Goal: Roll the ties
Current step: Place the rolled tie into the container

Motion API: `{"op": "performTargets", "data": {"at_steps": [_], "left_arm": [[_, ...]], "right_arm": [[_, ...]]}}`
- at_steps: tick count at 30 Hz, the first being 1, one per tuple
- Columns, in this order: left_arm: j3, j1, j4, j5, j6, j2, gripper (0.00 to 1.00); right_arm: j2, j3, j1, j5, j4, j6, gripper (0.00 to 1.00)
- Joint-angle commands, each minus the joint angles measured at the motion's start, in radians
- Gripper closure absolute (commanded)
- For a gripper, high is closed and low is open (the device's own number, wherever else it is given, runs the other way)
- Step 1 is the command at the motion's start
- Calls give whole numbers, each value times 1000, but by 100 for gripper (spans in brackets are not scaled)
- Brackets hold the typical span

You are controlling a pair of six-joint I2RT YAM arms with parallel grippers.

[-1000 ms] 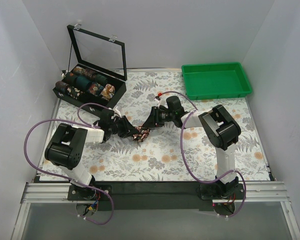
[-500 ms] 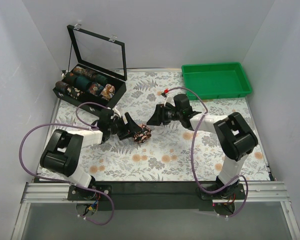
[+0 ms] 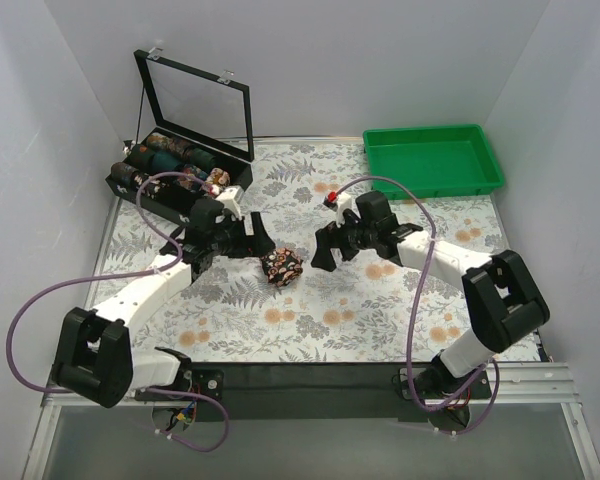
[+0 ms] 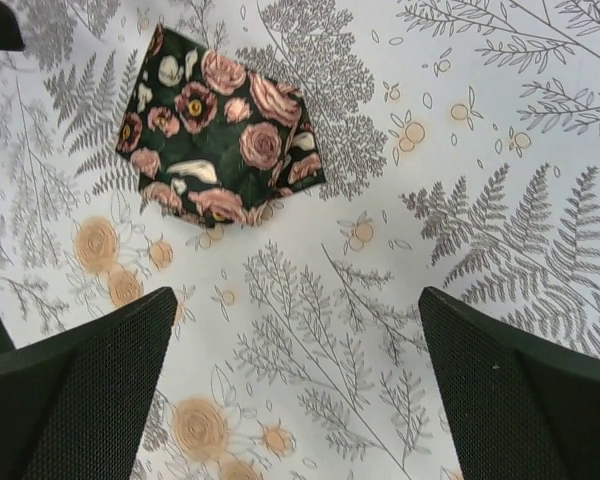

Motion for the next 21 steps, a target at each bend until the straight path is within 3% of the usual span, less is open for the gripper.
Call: {"op": "performTargets", "data": {"at_steps": [1,4,11,16,21], "left_arm": [[84,-100,-133,-130,257,46,23],[153,-191,-167,-238,348,115,21],[326,-206,-227,-237,485,267,20],[407,-206,-224,-274,440,321,21],[414,-191,-199,-468,318,338,31]], "right_arm": [[-105,-57,3,38,-63,-123,2],[-168,-106,1,31,-89,-158,2],[-237,-169,33,39,-115,-151,2],[-194,-192,125,84,-38,-53,16],[-132,-217,194,130,121,96,34]]}}
